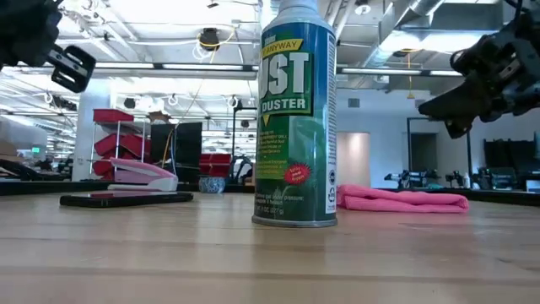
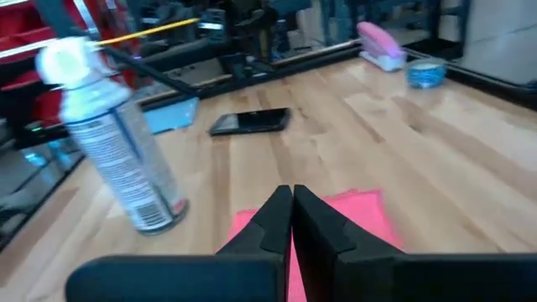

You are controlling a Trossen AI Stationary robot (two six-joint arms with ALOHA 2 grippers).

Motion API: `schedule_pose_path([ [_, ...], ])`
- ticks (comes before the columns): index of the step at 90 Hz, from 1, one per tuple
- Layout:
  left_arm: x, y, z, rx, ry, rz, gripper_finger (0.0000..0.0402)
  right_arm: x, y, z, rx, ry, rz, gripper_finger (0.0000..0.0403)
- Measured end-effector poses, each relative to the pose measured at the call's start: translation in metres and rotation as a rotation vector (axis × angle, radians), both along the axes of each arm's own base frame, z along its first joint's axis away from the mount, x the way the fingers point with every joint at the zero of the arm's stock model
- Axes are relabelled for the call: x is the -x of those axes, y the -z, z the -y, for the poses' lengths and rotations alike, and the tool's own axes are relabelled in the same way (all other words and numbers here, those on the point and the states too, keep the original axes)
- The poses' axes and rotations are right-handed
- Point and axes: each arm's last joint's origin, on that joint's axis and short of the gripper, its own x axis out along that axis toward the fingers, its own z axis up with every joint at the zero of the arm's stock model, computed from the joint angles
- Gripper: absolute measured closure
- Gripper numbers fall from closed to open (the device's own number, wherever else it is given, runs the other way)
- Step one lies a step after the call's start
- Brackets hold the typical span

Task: Apply microfiber cloth
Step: Return to Home Position

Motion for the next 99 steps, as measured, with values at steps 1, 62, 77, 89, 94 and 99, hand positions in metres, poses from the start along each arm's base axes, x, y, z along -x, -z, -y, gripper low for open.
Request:
schedule_pose_path([
  [1,0.000,0.000,0.000,-0.004,0.001,0.002,0.0402,0.000,0.000,0.000,0.001,-0.007,0.002,0.0403],
  [62,-0.015,0.008,-0.024,-0.169,-0.066,-0.029,0.0402,0.000,0.001,0.014,0.097,-0.121,0.009,0.0403],
  [77,-0.019,0.011,-0.032,-0.192,-0.114,-0.058,0.0402,-0.001,-0.001,0.021,0.120,-0.106,0.029,0.0403],
  [89,-0.018,0.010,-0.035,-0.175,-0.084,-0.049,0.0402,-0.002,-0.009,0.021,0.146,-0.100,0.106,0.0403],
  [94,-0.018,0.009,-0.036,-0.167,-0.084,-0.050,0.0402,-0.003,-0.013,0.020,0.171,-0.095,0.141,0.0403],
  [99,-0.018,0.009,-0.037,-0.165,-0.092,-0.050,0.0402,-0.004,-0.015,0.018,0.195,-0.078,0.160,0.0403],
])
